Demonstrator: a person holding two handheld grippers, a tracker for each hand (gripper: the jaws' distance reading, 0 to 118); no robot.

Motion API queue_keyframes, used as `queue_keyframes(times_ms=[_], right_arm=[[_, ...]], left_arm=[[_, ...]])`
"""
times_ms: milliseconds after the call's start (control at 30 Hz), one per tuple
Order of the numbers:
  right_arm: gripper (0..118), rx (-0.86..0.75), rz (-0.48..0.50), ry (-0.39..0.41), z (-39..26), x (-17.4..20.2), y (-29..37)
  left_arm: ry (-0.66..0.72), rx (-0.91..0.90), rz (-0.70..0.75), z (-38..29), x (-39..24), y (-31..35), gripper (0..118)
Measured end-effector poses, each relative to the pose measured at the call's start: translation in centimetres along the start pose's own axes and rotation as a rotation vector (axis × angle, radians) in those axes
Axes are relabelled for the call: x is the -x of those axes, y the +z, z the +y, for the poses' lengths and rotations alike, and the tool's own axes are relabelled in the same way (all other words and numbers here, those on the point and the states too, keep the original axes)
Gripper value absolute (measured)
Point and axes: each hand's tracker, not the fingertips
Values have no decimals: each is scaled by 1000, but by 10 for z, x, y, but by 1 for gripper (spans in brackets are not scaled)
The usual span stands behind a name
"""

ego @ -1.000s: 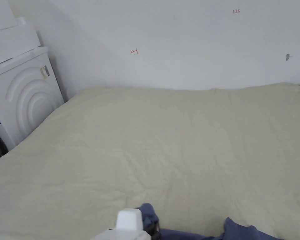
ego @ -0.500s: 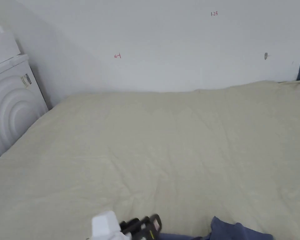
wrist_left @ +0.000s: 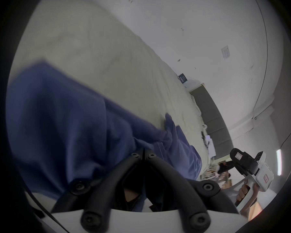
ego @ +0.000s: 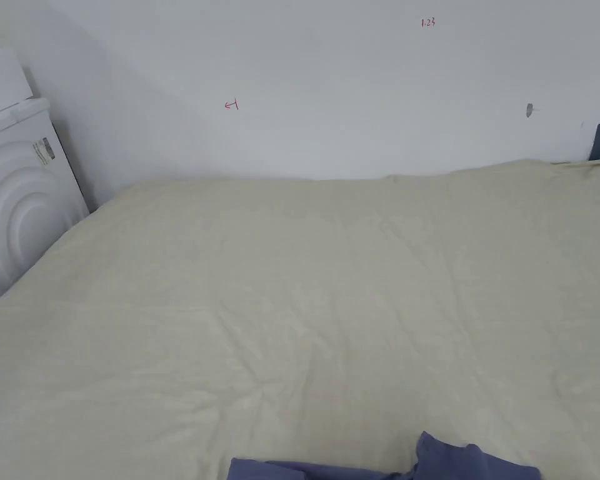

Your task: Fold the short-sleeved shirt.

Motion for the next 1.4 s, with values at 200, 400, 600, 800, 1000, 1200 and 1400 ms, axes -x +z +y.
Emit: queue_keyframes(times_ms=[200,400,600,800,1000,1200,1400], right_arm=[[0,2,3,-17,0,-3,-2],[0,-5,22,30,5,11,-4],[0,-8,64,51,5,23,-8],[0,7,83,53,3,30,-9],[0,12,78,50,3,29,-7],[0,15,71,47,3,29,-5],[0,22,65,60,1,29,-5]], left_arm=[[-28,-52,52,-3,2,-10,2],[-41,-85,14,14,-17,25,2],[-11,-251,21,61,15,118,23],[79,-251,99,72,67,135,114],[169,-210,37,70,102,99,113],[140,-178,28,62,67,79,80],[190,-220,60,59,85,89,18]])
